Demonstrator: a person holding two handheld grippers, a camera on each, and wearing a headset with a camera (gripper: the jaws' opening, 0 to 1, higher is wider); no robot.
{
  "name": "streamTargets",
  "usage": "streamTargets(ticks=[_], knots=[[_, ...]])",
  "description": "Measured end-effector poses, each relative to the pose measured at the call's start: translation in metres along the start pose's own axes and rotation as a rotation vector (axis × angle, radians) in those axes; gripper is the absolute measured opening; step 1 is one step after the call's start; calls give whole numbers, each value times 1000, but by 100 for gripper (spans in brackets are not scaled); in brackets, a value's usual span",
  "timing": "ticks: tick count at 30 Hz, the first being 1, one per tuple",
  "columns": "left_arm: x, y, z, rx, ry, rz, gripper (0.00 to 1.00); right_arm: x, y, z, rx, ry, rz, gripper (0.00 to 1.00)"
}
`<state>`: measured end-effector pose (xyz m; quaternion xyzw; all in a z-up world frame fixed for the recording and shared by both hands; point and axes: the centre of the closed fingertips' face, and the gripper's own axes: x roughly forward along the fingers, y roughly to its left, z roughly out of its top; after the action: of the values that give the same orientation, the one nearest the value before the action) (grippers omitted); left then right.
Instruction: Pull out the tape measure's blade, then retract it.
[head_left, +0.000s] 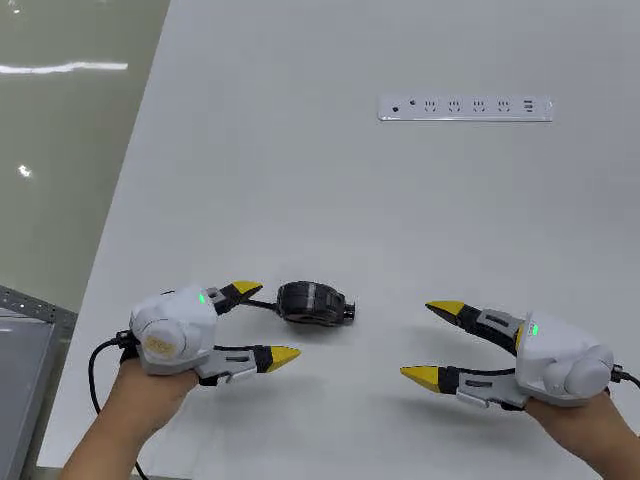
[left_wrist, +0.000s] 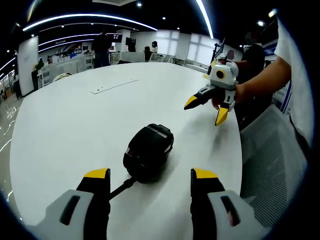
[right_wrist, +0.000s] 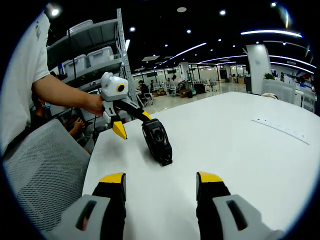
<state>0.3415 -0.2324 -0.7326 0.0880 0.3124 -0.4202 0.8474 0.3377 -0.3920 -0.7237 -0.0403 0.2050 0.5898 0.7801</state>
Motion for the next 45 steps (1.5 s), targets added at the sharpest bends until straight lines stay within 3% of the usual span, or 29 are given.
streamTargets(ticks=[13,31,45], knots=[[12,0,2,33,22,-48,60,11,-6,2,-2,-7,23,55],[32,2,9,62,48,-114,56,33,-8,3,-11,-4,95,53],[42,1,2,89,90,-162,50,46,-11,4,-21,-5,129,52]])
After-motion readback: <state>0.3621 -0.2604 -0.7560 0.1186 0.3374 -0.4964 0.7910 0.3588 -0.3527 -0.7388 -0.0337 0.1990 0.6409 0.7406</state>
